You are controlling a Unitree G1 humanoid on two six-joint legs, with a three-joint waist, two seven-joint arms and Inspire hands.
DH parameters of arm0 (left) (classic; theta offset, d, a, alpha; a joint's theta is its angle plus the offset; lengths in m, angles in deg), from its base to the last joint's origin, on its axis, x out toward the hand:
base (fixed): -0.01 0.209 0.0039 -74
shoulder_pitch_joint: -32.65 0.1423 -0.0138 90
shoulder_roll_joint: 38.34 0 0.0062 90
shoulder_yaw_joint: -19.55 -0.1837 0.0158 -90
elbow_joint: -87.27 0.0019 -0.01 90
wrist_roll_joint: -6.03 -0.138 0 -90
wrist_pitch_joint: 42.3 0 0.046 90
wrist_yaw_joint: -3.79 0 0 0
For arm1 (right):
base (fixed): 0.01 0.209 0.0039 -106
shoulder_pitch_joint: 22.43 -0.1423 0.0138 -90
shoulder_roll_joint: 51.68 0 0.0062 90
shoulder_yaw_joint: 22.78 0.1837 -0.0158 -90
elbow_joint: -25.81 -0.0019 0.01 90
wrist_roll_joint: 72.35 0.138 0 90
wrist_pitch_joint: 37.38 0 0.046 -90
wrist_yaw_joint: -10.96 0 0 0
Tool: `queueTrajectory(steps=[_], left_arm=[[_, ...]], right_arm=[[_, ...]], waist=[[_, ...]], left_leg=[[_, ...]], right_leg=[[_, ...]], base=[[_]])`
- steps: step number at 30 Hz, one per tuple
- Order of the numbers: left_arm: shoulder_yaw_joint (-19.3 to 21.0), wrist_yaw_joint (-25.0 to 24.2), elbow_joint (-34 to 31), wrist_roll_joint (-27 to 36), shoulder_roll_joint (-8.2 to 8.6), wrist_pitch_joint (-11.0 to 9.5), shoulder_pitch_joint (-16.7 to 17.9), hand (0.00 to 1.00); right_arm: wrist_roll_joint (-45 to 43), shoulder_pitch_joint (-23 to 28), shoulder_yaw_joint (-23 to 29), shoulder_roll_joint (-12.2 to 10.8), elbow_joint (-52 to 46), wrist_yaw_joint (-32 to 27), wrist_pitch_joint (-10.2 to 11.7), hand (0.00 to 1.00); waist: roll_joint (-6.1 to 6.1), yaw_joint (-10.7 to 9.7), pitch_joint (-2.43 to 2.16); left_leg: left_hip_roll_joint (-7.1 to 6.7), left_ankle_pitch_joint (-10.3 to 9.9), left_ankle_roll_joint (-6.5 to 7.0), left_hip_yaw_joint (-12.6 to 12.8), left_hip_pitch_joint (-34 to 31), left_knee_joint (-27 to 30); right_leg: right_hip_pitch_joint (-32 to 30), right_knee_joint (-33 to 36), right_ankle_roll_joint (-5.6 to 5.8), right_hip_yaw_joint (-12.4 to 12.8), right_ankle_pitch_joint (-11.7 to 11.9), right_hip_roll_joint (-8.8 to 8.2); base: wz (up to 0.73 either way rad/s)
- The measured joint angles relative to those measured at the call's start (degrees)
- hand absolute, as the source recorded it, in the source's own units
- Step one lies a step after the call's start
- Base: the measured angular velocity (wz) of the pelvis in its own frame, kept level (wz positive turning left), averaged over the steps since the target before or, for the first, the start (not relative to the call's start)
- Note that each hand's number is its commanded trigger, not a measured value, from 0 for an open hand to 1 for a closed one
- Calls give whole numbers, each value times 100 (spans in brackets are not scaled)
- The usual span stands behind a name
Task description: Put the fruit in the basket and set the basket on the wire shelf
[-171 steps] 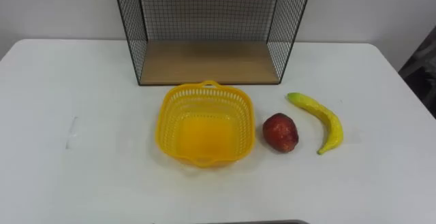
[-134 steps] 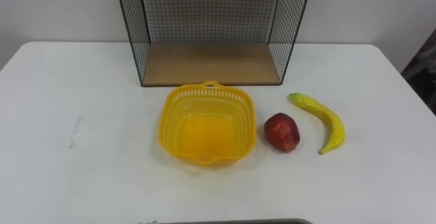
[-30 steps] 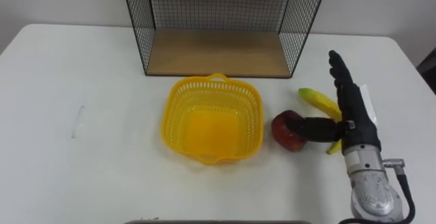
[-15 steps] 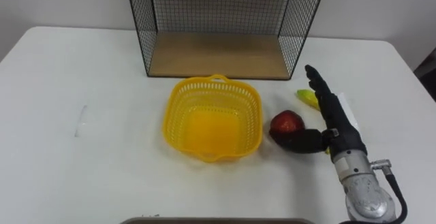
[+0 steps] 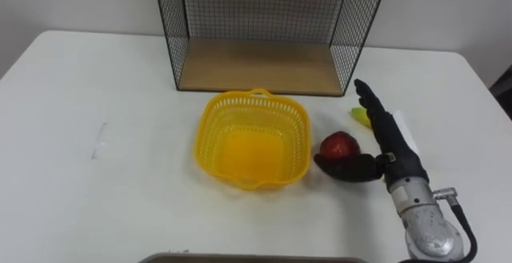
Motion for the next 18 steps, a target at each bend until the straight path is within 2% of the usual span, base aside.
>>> queueTrajectory(steps=[7,18], left_arm=[[13,5,-6,-1,-3,0,-28,0],[157,0,-4,-1,-6,-15,-73,0]], right_arm=[[20,-4,-2,10,568,54,-14,0],[19,-13,2,20,721,58,-79,0]], waist=[[-50,57,13],[-59,132,17]], left_leg=[[-2,0,0,-2,59,-9],[-7,0,1,-16,67,-4]], right_leg=[[60,2,1,-17,0,-12],[78,5,1,-24,0,-6]], base=[[1],[0]])
